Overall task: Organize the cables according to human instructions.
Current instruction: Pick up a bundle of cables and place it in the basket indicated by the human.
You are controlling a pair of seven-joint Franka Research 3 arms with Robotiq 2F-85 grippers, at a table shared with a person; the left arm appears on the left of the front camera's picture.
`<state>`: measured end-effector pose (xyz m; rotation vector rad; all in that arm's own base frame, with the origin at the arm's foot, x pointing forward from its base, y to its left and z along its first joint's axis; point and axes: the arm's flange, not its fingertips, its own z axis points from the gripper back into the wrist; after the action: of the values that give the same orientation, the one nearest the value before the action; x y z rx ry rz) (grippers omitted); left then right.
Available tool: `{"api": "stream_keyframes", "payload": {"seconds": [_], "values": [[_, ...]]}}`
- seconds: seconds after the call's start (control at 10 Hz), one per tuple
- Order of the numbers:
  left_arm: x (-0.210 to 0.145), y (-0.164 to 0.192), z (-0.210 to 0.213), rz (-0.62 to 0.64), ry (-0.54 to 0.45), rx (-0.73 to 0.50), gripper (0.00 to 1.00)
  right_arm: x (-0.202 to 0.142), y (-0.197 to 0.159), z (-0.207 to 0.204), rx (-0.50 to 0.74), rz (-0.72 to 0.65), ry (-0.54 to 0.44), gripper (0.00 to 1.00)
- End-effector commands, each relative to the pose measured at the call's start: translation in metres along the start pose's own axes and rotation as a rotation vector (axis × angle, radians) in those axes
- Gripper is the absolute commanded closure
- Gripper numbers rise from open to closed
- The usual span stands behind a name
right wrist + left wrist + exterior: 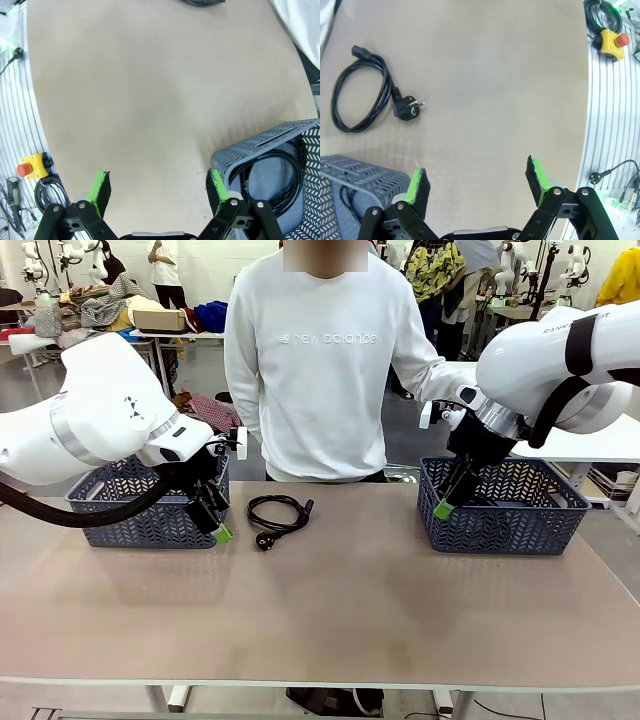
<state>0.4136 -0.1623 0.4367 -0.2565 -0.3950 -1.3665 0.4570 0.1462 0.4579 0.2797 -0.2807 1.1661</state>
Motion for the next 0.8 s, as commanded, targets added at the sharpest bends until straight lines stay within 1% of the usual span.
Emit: {"api": "stream_keyframes", "payload": {"seconds": [0.0, 0.1, 0.2, 0.5, 0.7], "values": [[-0.001, -0.001, 0.001, 0.012, -0.01, 0.006, 0.0, 0.001, 0.0, 0.001, -0.001, 0.001, -0.003, 0.0], [-0.001, -0.001, 0.001, 0.012, -0.01, 0.006, 0.0, 0.0, 0.0, 0.0, 0.0, 0.0, 0.0, 0.0], [-0.001, -0.001, 0.001, 0.012, -0.01, 0.006, 0.0, 0.009, -0.005, -0.001, -0.009, 0.035, 0.013, 0.0], [-0.001, -0.001, 0.001, 0.012, -0.01, 0.006, 0.0, 0.05, -0.025, -0.013, 0.023, 0.29, 0.078, 0.0], [-0.001, -0.001, 0.001, 0.012, -0.01, 0.006, 0.0, 0.08, -0.033, -0.024, 0.014, 0.505, 0.111, 0.0]]}}
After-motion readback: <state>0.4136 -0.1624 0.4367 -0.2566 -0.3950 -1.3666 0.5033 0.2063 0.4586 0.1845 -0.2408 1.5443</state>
